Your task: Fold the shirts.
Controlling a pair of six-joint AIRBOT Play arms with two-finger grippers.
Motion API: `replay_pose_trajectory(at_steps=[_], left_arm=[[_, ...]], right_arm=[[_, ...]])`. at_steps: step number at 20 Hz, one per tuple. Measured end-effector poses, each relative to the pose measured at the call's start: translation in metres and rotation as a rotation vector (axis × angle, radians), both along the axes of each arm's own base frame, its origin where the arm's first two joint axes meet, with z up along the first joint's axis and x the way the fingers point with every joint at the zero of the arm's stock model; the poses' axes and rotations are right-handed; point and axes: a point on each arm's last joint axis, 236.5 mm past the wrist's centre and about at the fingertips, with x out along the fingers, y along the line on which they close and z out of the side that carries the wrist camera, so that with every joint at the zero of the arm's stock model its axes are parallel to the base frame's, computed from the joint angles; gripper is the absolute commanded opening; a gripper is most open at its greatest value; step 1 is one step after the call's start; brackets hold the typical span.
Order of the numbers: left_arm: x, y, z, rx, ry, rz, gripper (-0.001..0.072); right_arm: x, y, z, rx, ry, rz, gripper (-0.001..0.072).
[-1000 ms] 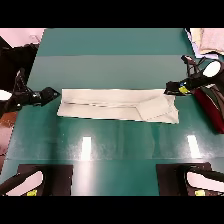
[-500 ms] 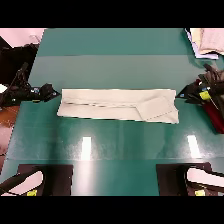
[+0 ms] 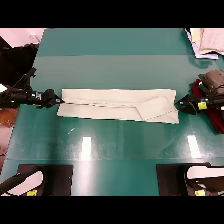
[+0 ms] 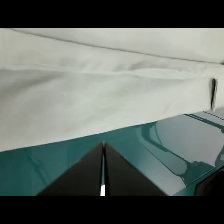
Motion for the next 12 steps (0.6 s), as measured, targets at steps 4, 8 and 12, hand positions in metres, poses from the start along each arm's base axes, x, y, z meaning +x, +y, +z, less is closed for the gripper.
replay_pose_trajectory(at_steps=[4,8,12], left_arm=[[-0.008,-0.02,0.001,-0.007,0.009,-0.061,0.0022],[-0.008,-0.058,0.001,0.008,-0.034,-0.131,0.0022],[-0.008,-0.094,0.003,0.013,-0.073,-0.163,0.0022]], right_arm=[[0.008,0.012,-0.006,0.057,-0.013,0.009,0.065],[0.017,0.032,-0.012,0.052,-0.027,0.08,0.0405],[0.028,0.045,-0.01,0.023,-0.06,0.144,0.0019]])
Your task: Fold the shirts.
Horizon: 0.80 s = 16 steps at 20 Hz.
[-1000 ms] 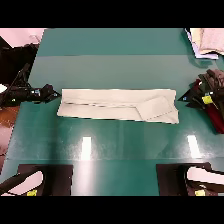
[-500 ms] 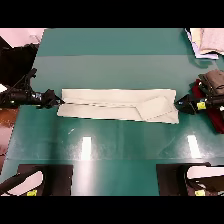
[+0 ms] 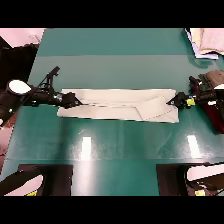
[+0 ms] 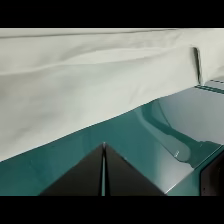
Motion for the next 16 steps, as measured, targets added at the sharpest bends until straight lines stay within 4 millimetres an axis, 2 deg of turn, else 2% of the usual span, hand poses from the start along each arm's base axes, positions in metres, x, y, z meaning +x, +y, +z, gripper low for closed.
replay_pose_trajectory(at_steps=[5,9,13,16], left_arm=[[0.008,-0.03,0.0,-0.001,-0.032,0.001,0.0021],[0.027,-0.063,-0.004,-0.002,-0.04,-0.047,0.0021],[0.056,-0.111,-0.019,-0.001,-0.036,-0.117,0.0021],[0.07,-0.146,-0.04,0.001,-0.014,-0.165,0.0021]], right_arm=[[0.012,0.009,0.025,0.015,-0.071,0.072,0.0016],[0.026,0.03,0.073,0.05,-0.159,0.116,0.0014],[0.036,0.079,0.145,0.063,-0.293,0.206,0.0014],[0.037,0.129,0.201,0.068,-0.409,0.298,0.0013]])
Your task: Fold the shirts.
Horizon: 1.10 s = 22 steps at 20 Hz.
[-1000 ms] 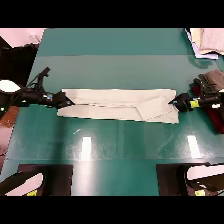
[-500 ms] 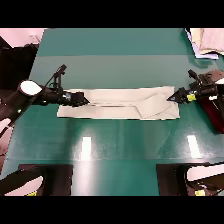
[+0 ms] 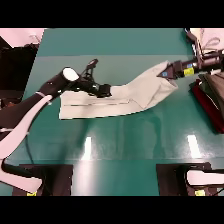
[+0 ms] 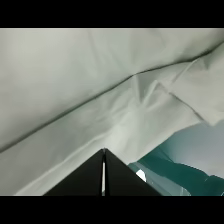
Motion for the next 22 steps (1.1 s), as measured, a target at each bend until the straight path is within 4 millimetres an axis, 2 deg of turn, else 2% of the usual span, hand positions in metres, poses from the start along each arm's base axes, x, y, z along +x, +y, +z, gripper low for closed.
replay_pose_trajectory(at_steps=[2,5,8,12,14,16,19,22], left_arm=[[0.005,-0.018,-0.014,0.003,0.012,-0.025,0.0022],[0.009,-0.031,-0.031,0.02,0.022,-0.047,0.0022],[0.012,-0.03,-0.042,0.057,0.01,-0.062,0.0022],[0.019,-0.018,-0.042,0.08,0.01,-0.062,0.0021],[0.032,0.002,-0.028,0.081,-0.002,-0.037,0.0021],[0.048,0.031,-0.003,0.087,-0.038,0.006,0.0021],[0.071,0.091,0.048,0.112,-0.137,0.095,0.0022],[0.078,0.157,0.105,0.164,-0.245,0.185,0.0022]], right_arm=[[-0.004,0.032,0.029,0.005,-0.062,0.059,0.0013],[-0.009,0.071,0.056,0.014,-0.124,0.129,0.0013],[-0.012,0.098,0.068,0.025,-0.144,0.174,0.0013],[-0.01,0.114,0.071,0.033,-0.145,0.193,0.0013],[-0.008,0.118,0.071,0.036,-0.143,0.19,0.0012],[-0.006,0.123,0.072,0.041,-0.148,0.187,0.0013],[-0.006,0.141,0.072,0.054,-0.161,0.194,0.0013],[-0.008,0.171,0.063,0.068,-0.16,0.217,0.0013]])
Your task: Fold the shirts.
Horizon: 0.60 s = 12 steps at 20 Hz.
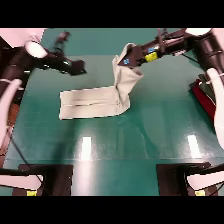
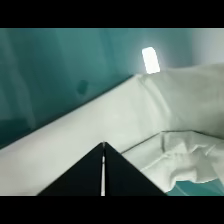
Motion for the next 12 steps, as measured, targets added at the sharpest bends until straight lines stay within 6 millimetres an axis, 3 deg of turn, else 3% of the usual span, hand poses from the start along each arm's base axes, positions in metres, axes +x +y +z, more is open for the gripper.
replay_pose_trajectory(at_steps=[4,7,9,10,11,12], left_arm=[[-0.014,0.081,0.061,0.076,-0.103,0.119,0.0023],[-0.033,0.115,0.089,0.105,-0.133,0.173,0.0023],[-0.044,0.126,0.097,0.119,-0.132,0.185,0.0023],[-0.049,0.128,0.099,0.12,-0.126,0.185,0.0023],[-0.052,0.13,0.1,0.123,-0.122,0.186,0.0023],[-0.054,0.132,0.101,0.125,-0.119,0.188,0.0023]], right_arm=[[-0.004,0.055,-0.026,0.015,0.005,0.034,0.0013],[-0.011,0.101,-0.053,0.02,0.001,0.066,0.0019],[-0.016,0.134,-0.076,0.021,-0.019,0.078,0.0022],[-0.019,0.151,-0.083,0.027,-0.036,0.083,0.0152],[-0.023,0.17,-0.088,0.038,-0.056,0.094,0.0358],[-0.029,0.187,-0.091,0.049,-0.081,0.114,0.0494]])
